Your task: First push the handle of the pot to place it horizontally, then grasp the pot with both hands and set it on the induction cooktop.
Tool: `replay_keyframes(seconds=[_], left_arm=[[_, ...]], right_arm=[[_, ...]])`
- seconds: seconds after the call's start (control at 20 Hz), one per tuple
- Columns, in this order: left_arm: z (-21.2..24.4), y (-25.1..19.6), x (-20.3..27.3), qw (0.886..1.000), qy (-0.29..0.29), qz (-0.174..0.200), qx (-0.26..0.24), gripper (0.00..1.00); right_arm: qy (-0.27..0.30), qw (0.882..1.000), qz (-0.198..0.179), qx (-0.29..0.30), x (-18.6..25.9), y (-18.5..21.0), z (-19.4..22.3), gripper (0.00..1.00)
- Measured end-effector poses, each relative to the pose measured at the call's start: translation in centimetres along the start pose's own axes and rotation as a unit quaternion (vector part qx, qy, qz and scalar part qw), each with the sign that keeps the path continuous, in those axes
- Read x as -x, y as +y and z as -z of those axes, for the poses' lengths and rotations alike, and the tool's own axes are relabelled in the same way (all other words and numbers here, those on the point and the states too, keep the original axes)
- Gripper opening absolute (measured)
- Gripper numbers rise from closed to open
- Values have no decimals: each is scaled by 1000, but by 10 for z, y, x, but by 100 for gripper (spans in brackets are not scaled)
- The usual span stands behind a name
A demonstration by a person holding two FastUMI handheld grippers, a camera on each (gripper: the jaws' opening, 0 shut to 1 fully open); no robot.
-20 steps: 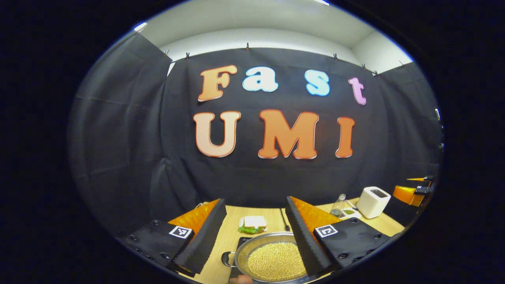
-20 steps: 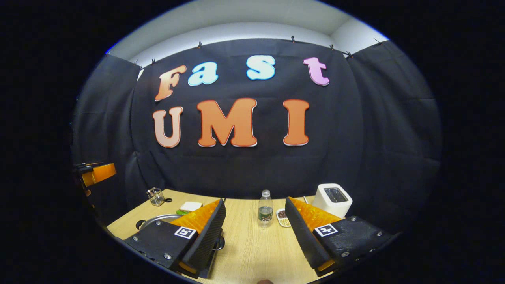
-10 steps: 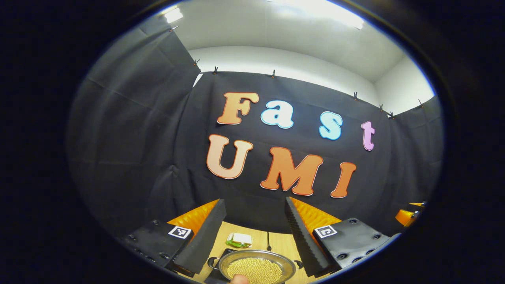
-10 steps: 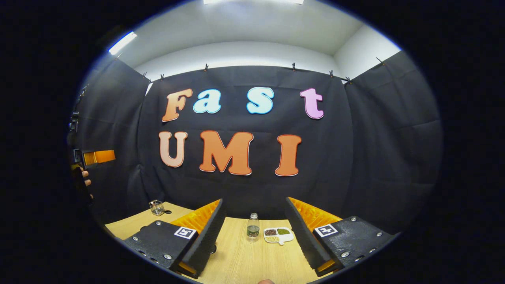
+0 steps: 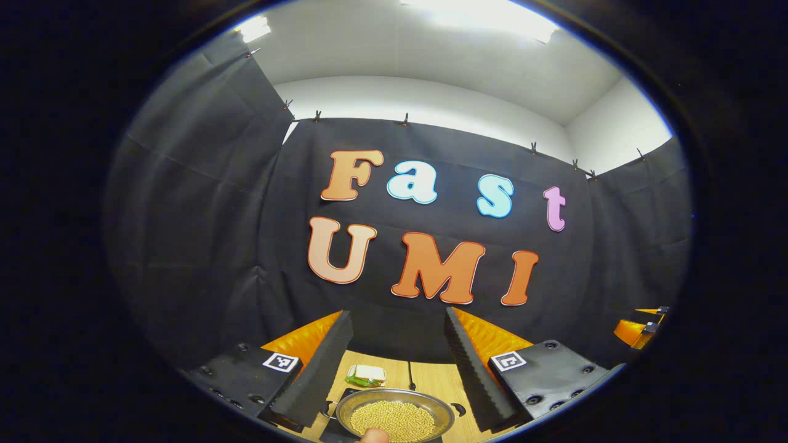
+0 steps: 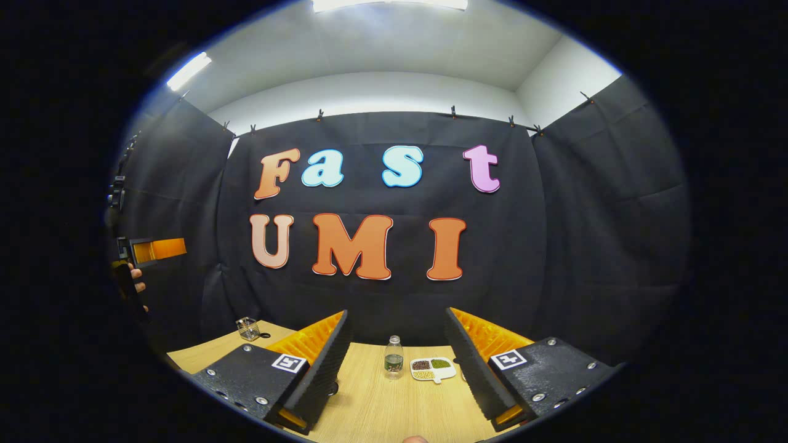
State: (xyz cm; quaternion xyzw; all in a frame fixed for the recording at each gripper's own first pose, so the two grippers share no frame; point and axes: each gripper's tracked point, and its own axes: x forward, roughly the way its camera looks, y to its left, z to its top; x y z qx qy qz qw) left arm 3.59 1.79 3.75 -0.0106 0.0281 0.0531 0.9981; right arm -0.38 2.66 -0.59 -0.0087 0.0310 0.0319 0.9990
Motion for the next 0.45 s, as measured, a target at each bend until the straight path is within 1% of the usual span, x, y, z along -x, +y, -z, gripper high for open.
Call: replay_keyframes(seconds=[0.45], left_arm=[[6, -11, -1, 1000, 7, 11, -9, 98]], right_arm=[[6, 1000, 6, -12, 0, -11, 12, 93]])
